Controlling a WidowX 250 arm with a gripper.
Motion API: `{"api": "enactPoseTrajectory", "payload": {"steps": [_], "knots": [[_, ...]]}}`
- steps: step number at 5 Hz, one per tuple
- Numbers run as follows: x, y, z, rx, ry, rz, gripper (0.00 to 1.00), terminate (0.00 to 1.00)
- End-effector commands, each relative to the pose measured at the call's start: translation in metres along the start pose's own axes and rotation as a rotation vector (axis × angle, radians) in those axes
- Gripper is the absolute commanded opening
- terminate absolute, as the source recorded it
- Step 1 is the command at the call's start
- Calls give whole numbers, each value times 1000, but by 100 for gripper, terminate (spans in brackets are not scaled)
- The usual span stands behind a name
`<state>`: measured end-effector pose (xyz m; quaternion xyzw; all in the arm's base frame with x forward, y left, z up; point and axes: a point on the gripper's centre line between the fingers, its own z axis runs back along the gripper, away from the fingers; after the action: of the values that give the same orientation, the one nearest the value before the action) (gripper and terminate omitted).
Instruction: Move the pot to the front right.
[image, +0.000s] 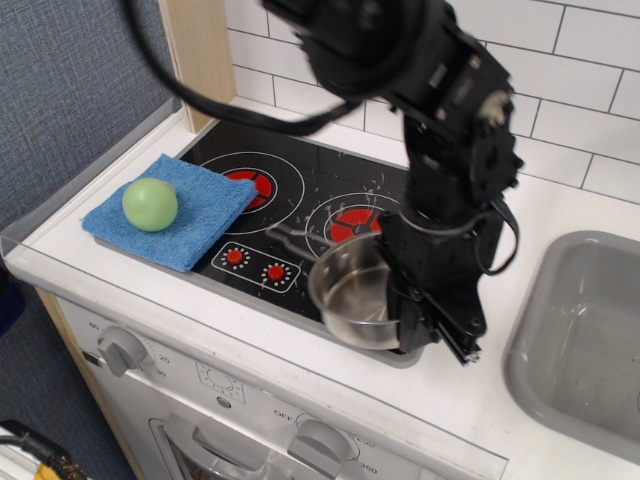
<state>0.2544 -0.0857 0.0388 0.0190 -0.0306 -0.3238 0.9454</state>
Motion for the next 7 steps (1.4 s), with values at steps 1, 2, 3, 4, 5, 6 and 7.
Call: {"api": "enactPoseTrajectory", "payload": {"steps": [1,2,3,4,5,6,7], "knots": [[-21,33,86,119,-99,-30,0,0],[-1,75,84,142,-86,-59,0,0],[14,114,67,156,-59,-38,0,0],[26,141,41,132,-38,-9,0,0],[35,160,16,136,-4,-21,0,0],[32,181,-3,127,35,-2,0,0],[26,191,-10,129,59,23,0,0]]}}
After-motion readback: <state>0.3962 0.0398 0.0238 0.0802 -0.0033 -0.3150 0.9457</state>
